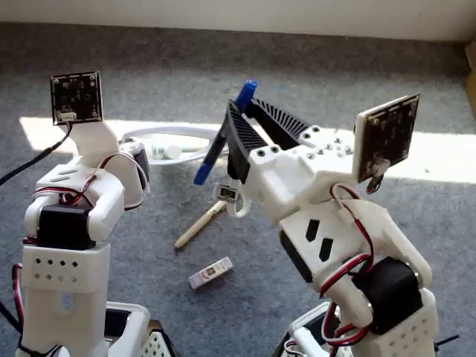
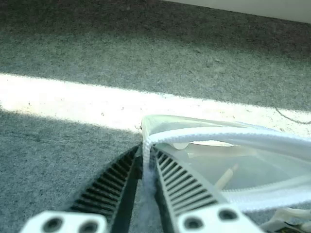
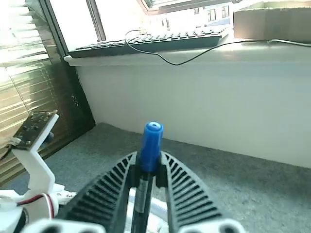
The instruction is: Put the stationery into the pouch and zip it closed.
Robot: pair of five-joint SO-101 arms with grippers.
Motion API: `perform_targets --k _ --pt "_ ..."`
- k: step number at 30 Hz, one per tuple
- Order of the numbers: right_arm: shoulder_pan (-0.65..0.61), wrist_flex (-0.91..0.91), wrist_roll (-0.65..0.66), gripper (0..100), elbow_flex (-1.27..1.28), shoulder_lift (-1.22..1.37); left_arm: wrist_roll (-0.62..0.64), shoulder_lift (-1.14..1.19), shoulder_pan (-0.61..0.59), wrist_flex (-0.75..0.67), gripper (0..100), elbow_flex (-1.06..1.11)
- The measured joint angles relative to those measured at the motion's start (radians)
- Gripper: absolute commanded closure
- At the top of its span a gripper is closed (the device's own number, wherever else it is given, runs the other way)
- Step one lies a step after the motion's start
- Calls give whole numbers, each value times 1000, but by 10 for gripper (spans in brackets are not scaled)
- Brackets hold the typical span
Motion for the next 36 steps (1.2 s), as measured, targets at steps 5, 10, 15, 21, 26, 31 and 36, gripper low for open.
perform_targets --k 5,10,15,21,26,31,36 --pt "-14 -195 68 995 115 0 0 0 0 0 992 0" --pt "-14 -417 129 995 273 3 0 0 0 0 992 0" --pt "-17 -609 178 995 423 3 0 0 0 0 992 0" --pt "-17 -694 193 995 537 3 0 0 0 0 992 0" --pt "-18 -698 193 995 574 3 0 0 0 0 992 0" --pt "-18 -703 193 989 588 3 0 0 2 0 992 0" --pt "-18 -703 196 988 588 3 0 0 2 0 992 0"
